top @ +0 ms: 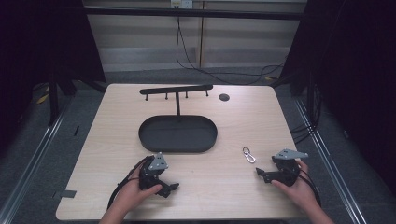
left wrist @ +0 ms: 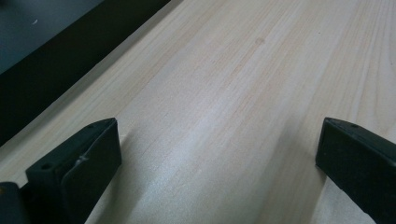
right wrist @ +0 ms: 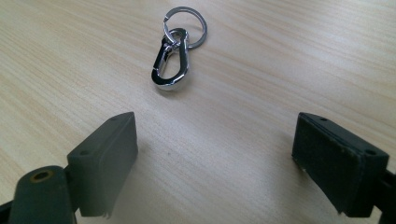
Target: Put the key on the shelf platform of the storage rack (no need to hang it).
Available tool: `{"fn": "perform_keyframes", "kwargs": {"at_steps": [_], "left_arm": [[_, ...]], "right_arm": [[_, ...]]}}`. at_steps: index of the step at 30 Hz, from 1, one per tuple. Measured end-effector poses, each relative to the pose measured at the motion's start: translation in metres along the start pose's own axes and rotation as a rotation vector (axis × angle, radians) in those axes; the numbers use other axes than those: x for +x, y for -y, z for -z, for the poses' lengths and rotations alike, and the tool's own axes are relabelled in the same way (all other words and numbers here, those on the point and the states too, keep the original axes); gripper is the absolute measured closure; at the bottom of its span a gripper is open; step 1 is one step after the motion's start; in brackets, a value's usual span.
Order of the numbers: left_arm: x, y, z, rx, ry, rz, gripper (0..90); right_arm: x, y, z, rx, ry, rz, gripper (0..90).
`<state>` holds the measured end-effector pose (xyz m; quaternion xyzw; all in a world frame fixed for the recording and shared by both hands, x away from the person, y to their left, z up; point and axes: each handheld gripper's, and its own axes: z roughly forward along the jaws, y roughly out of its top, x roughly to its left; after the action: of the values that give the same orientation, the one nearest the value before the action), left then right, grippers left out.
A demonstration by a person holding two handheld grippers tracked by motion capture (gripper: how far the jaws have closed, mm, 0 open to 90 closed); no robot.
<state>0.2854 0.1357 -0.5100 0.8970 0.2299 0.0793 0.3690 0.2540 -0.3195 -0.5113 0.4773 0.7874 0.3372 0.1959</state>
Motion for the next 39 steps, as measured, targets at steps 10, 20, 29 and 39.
{"fn": "perform_keyframes", "kwargs": {"at_steps": [10, 20, 29, 39], "left_arm": [[0.0, 0.0, 0.0, 0.0, 0.0, 0.0, 0.0], [0.0, 0.0, 0.0, 0.0, 0.002, 0.0, 0.0], [0.0, 0.0, 0.0, 0.0, 0.002, 0.0, 0.0], [0.0, 0.0, 0.0, 0.0, 0.002, 0.0, 0.0]], "right_arm": [[0.024, -0.028, 0.005, 0.148, 0.007, 0.026, 24.3], [0.04, -0.055, -0.005, 0.244, -0.034, -0.01, 29.0], [0.028, -0.074, -0.015, 0.332, -0.031, -0.035, 36.6], [0.028, -0.1, -0.029, 0.433, -0.028, 0.06, 50.2]]}}
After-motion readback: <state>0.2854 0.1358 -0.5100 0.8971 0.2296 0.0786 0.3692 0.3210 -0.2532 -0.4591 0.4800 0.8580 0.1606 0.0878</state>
